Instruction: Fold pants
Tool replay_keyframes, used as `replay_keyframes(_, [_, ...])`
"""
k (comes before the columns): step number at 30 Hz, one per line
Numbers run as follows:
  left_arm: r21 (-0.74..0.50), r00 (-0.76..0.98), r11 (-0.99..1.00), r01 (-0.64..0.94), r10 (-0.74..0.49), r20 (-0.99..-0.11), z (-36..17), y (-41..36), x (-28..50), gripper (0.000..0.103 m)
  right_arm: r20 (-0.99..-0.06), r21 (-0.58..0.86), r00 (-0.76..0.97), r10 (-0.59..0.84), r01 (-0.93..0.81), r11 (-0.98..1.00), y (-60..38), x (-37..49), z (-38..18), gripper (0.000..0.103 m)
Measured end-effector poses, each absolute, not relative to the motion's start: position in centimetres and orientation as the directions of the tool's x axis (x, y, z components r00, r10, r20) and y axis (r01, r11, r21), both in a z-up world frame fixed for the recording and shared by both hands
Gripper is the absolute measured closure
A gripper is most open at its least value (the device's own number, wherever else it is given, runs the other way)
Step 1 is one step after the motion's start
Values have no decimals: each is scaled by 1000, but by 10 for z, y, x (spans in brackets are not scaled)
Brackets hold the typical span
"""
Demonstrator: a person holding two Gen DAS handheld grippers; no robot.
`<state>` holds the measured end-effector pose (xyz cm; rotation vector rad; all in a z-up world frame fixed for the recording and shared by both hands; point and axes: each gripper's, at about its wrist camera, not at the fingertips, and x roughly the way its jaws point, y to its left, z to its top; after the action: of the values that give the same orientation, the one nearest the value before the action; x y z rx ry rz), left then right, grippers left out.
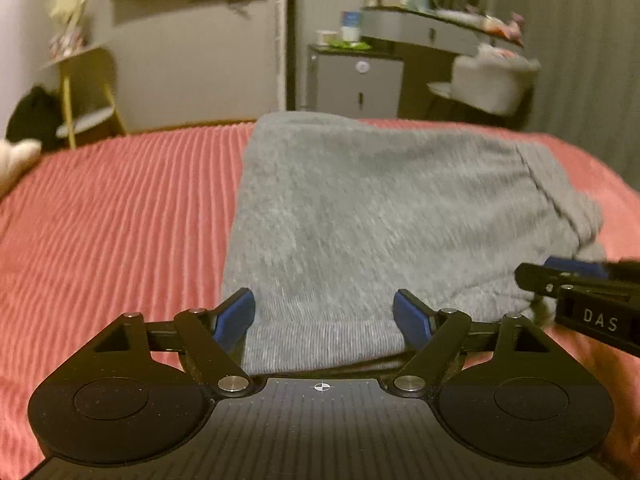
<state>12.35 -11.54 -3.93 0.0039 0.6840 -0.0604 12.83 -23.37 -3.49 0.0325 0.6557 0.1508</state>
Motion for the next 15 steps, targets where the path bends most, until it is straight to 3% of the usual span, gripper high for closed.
replay_keyframes(4, [-14,775,999,46,-44,-630,-44,-120,121,20,-630,117,762,152,-100,988,-243,123,-39,74])
replay_keyframes(8, [8,776,998,65,-46,-629,-39,-118,116,22,-650,70,750,123,-102,992,-234,130,-30,74])
replay_keyframes(10, [-6,793,998,62,-53,-607,-28,-114,112,30,-609,92,779,149,-117,989,-234,129,-19,74])
replay_keyframes(12, [-55,814,998,43,-67,-577,-20,-108,112,27,-517,83,840,164,-142,986,-233,127,-6,73])
replay_keyframes(15, [-55,821,998,11,-40,-570,-18,-106,124,25,-515,45,842,161,-161,986,-228,142,-3,70])
